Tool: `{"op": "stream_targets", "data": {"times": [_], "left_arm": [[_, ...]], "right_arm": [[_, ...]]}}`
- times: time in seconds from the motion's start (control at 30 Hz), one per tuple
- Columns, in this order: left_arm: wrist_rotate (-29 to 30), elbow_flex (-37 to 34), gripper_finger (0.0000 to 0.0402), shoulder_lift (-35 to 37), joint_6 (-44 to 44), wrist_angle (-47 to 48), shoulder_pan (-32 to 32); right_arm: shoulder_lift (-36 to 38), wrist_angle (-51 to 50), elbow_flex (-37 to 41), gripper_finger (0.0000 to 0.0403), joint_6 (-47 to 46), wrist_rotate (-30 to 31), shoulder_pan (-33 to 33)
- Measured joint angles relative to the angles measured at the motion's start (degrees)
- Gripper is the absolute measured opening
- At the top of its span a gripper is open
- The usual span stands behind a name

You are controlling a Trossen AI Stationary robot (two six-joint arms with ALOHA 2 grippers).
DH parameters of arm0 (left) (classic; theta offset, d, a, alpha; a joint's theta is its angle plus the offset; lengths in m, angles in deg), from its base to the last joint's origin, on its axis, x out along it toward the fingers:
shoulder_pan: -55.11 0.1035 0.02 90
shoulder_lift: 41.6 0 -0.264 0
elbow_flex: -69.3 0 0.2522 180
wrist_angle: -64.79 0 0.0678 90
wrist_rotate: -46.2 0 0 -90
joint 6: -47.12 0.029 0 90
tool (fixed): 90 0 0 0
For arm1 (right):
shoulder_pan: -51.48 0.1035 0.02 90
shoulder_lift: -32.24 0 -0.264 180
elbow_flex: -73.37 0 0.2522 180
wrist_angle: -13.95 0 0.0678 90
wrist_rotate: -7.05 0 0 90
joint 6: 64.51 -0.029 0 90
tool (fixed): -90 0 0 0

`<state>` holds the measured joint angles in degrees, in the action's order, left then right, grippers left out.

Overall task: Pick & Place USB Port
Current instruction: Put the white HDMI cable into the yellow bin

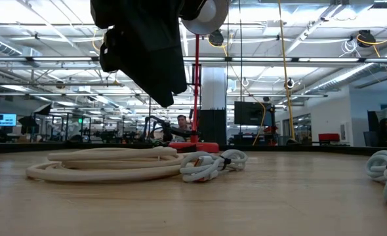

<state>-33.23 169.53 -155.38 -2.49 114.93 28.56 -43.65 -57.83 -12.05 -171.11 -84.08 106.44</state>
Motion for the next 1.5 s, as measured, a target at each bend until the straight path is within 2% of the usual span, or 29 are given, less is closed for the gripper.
{"op": "stream_targets", "data": {"times": [0.07, 0.17, 0.47, 0.8, 0.9, 1.07, 1.33, 1.5], "left_arm": [[0.00, 0.00, 0.0145, 0.00, 0.24, 0.01, 0.00], [0.00, 0.00, 0.0145, 0.00, 0.40, 0.15, 0.00], [0.02, 0.00, 0.0145, 0.00, 0.62, 0.37, 0.00], [0.03, 0.00, 0.0145, 0.00, 0.48, 0.34, 0.00], [0.03, 0.00, 0.0145, 0.00, 0.40, 0.34, 0.00], [0.00, 0.00, 0.0145, 0.00, -0.07, 0.47, -0.21], [-0.04, 0.00, 0.0145, 0.00, -0.47, 1.40, -0.48], [-0.04, 0.00, 0.0145, 0.00, -0.52, 1.89, -0.48]], "right_arm": [[-0.46, 3.82, 0.00, 0.0011, 1.62, -1.77, -0.05], [-2.32, 9.23, 0.00, 0.0004, 2.99, -3.86, -0.24], [-9.82, 7.87, 0.02, 0.0000, -2.08, -12.89, 2.13], [-12.09, 1.72, 1.85, 0.0000, -8.04, -14.11, 5.26], [-12.08, 5.78, 5.31, 0.0000, -11.10, -15.66, 6.57], [-11.57, 19.28, 12.97, 0.0000, -15.39, -18.51, 8.34], [-11.47, 16.15, 14.04, 0.0000, -13.83, -17.13, 6.99], [-11.34, 20.73, 16.96, 0.0000, -13.07, -17.82, 5.86]]}}
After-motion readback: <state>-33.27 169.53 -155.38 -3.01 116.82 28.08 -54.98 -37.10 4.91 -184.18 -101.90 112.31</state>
